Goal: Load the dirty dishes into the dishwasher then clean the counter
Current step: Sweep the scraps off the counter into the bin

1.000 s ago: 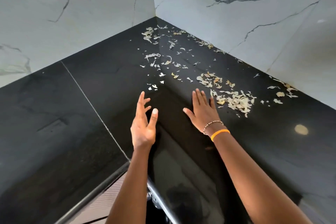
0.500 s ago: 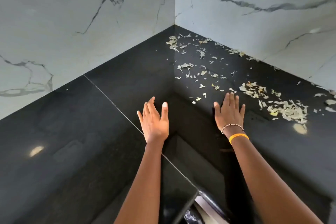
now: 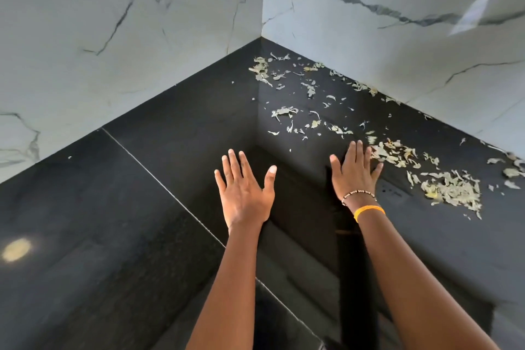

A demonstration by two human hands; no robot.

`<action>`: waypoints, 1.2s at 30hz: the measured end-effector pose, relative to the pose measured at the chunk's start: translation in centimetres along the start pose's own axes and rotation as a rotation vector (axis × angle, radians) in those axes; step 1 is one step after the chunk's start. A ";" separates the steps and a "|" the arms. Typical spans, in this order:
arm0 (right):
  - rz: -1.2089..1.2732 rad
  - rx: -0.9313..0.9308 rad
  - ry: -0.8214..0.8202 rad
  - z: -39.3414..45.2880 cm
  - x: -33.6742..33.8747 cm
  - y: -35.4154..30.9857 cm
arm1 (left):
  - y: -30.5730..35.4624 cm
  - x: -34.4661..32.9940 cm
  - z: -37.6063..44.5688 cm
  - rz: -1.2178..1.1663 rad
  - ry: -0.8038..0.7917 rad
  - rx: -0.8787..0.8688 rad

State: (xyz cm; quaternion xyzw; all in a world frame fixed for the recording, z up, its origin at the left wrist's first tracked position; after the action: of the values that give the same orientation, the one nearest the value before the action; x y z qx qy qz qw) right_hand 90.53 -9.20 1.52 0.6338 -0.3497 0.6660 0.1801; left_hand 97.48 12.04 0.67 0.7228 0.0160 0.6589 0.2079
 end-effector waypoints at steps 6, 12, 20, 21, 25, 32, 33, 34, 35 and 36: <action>-0.144 0.710 -0.141 -1.5 -2.0 -9.3 | 0.8 0.4 2.9 -0.005 -0.041 -0.047; -0.109 0.276 -0.049 6.6 -1.7 -4.2 | 1.4 0.2 6.8 0.049 -0.042 -0.089; -0.030 0.778 -0.110 5.9 -2.3 -13.3 | 1.3 1.0 9.9 -0.122 0.119 0.021; -0.085 0.842 -0.150 6.1 -3.0 -14.1 | 1.2 1.0 10.0 -0.132 0.127 0.019; -0.122 0.639 -0.107 10.9 -3.4 -12.5 | 1.5 0.8 10.1 -0.103 0.112 0.012; 0.061 0.154 0.050 11.8 -0.7 -9.4 | 1.3 1.5 10.5 -0.181 0.163 0.029; 0.050 0.341 0.034 10.9 -1.0 -11.5 | 1.0 2.0 10.7 -0.293 0.239 0.063; 0.025 0.544 -0.014 9.9 -1.7 -13.7 | 0.7 2.3 10.8 -0.393 0.312 0.091; -0.013 0.709 -0.079 9.1 -2.6 -15.5 | 0.5 2.5 11.1 -0.445 0.369 0.106; -0.061 0.807 -0.132 8.8 -3.4 -16.7 | 0.5 2.7 11.4 -0.439 0.403 0.109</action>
State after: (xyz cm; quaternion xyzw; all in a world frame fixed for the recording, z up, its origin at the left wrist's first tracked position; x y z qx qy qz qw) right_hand 108.72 -3.13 1.74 0.7048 -0.0522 0.7022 -0.0863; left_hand 108.70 9.24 2.89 0.5669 0.2479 0.7266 0.2988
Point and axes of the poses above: each hand's wrist, its own z-axis towards the middle knuckle, its own x-axis out of the back of the hand, y = z × x, the point moved 5 cm from there along z, towards the middle knuckle
